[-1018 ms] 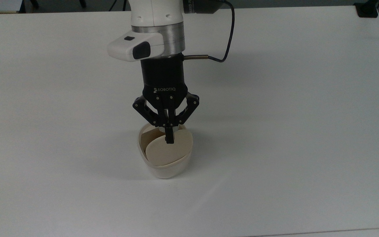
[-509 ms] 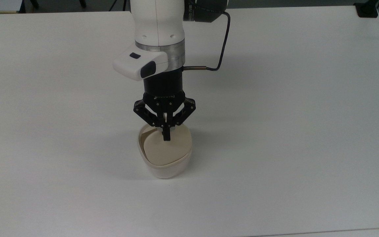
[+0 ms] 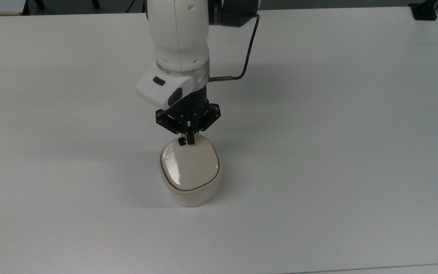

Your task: Close the trash bin

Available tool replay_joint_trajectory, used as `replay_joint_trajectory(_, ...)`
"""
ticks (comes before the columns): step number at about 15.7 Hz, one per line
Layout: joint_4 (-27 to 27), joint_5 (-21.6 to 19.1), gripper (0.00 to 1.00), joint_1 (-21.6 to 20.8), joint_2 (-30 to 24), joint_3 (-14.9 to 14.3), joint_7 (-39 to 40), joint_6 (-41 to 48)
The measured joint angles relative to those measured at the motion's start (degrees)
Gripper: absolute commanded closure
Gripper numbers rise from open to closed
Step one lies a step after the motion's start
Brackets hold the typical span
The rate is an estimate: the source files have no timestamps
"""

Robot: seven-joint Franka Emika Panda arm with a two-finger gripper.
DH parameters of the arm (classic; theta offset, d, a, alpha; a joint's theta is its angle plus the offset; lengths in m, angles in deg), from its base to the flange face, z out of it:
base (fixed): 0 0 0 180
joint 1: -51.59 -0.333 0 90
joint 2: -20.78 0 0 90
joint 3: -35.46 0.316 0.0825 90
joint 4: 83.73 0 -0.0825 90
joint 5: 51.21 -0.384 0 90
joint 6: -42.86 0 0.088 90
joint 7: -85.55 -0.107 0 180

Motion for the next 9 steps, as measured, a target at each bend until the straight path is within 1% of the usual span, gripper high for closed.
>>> replay_joint_trajectory(2, -1.5, 0.1, 1.0, -0.1, 0.6, 0.0, 0.1, 0.0)
replay_joint_trajectory(7, -1.7, 0.3, 1.0, 0.0, 0.7, 0.0, 0.1, -0.1)
replay_joint_trajectory(8, -1.7, 0.3, 0.99, 0.0, 0.7, 0.0, 0.1, -0.1)
replay_joint_trajectory(9, -1.7, 0.3, 0.94, 0.0, 0.6, 0.0, 0.1, -0.1)
